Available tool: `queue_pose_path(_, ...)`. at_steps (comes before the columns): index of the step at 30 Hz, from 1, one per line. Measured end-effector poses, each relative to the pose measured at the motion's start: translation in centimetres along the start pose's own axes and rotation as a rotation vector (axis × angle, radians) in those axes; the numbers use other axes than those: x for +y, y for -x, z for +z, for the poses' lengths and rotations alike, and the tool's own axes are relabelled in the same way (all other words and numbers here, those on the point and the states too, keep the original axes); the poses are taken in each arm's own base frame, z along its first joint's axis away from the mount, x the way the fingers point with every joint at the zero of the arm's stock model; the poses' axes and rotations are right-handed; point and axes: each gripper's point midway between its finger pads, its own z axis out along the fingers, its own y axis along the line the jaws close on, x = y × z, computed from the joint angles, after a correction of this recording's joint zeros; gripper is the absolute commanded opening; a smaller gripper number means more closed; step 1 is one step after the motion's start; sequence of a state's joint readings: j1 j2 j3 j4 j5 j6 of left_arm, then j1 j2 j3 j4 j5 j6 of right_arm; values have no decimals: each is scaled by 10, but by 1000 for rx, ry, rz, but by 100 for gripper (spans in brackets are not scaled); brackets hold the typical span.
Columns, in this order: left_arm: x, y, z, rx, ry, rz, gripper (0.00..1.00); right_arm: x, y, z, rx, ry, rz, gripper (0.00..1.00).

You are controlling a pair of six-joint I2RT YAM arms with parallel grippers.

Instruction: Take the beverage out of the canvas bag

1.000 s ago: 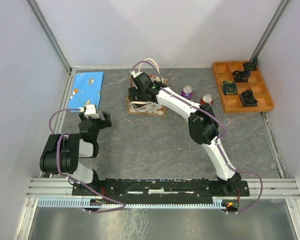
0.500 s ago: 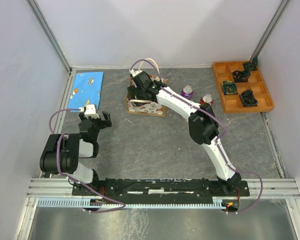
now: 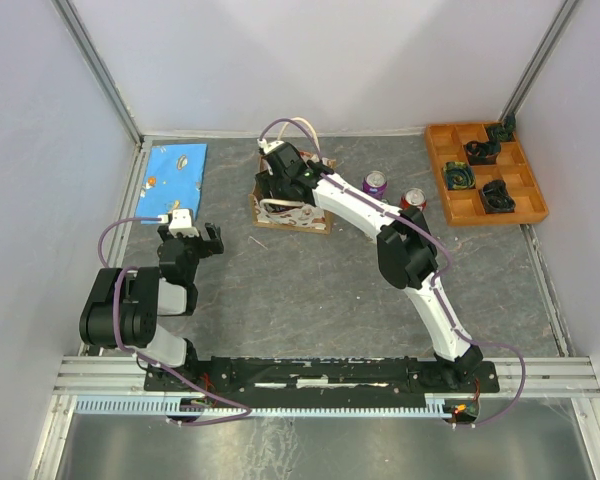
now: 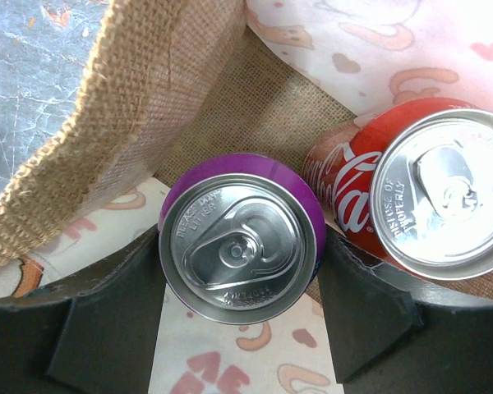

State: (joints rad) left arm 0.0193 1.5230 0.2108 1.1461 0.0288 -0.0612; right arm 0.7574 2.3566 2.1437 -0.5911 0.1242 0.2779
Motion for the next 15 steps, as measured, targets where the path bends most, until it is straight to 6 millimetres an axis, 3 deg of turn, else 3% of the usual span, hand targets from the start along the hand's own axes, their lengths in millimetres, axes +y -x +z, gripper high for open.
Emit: queue_pose_path(15,0,0,0,0,0,0,99,8,15,-12,-10,91,0,0)
